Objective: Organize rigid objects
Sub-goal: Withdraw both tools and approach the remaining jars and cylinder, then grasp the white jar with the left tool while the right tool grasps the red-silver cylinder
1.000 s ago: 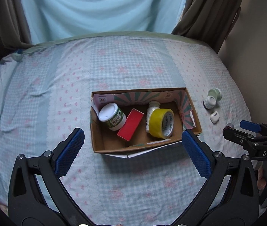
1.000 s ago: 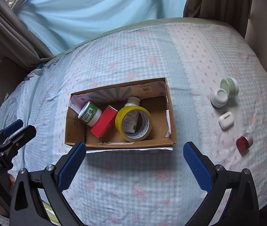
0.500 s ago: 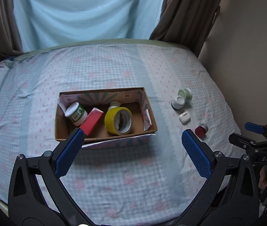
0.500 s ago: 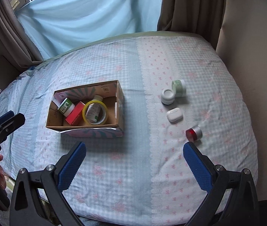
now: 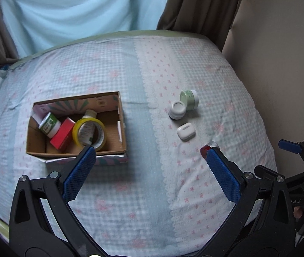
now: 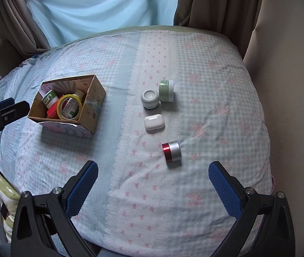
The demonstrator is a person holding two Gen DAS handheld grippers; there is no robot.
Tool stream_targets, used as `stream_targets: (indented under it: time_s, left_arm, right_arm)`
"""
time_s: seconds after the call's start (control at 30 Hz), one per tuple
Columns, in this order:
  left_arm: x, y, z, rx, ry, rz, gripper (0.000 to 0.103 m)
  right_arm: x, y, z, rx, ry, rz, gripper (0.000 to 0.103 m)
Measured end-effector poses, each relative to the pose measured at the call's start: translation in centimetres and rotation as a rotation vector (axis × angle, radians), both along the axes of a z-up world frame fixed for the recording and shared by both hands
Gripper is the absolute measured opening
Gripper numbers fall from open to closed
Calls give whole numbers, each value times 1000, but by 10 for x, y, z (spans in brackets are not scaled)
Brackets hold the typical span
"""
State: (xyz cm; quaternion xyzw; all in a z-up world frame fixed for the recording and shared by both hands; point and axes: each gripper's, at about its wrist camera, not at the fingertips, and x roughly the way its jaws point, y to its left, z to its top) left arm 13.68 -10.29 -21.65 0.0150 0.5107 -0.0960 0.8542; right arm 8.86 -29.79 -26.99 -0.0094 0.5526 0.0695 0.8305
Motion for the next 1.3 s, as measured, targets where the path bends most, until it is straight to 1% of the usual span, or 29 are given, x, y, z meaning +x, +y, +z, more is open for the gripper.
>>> stream_targets:
  time_s: [0.17,0.27,0.33,0.47,0.6,0.73,0.87,0.97,1.0,1.03,1.07,1.1,1.2,1.27,1.3]
  left_arm:
    - [31,-41,-27,59,13,-99,103]
    - [54,-64,-50,105,33,-168,103]
    - [70,-75,-67,123,51,-209,103]
    - [105,-92,-108,132,121,-278,103]
    - [139,-108,-154,176,195,-338,103]
    - [166,-119,-193,199,261,-375,102]
    - [183,-129,-222,210,298,-403,100]
    - [193,-136,-241,227,313,-427,96]
    - [195,-138,-247,231,319,-433,92]
    - [198,-139,-252,232,328,-438,88]
    - [201,-140,-257,230,337,-442,86]
    - [203,-141,-262,228,347,-445,83]
    - [207,-144,-274,223,372,-452,74]
    - [208,-144,-278,223,377,-454,72]
    - [209,-144,-279,219,374,-455,72]
  right_arm:
    - [6,-14,-17,-9,-36,9,103]
    - [10,-18,-34,-23,-46,8,103]
    - [15,-19,-48,-30,-32,10,103]
    - [27,-21,-77,-52,-8,23,103]
    - [40,-20,-114,-56,42,18,103]
    - [53,-19,-147,-62,95,-11,101]
    - [63,-15,-173,-77,136,-32,100]
    - [70,-13,-190,-78,162,-40,100]
    - [71,-11,-194,-82,171,-39,100]
    - [74,-10,-199,-84,179,-36,97]
    - [76,-9,-203,-87,189,-31,94]
    - [78,-9,-207,-93,200,-26,88]
    - [84,-7,-217,-104,213,-19,85]
    - [85,-7,-221,-100,220,-19,83]
    - [86,-6,-223,-100,224,-16,78]
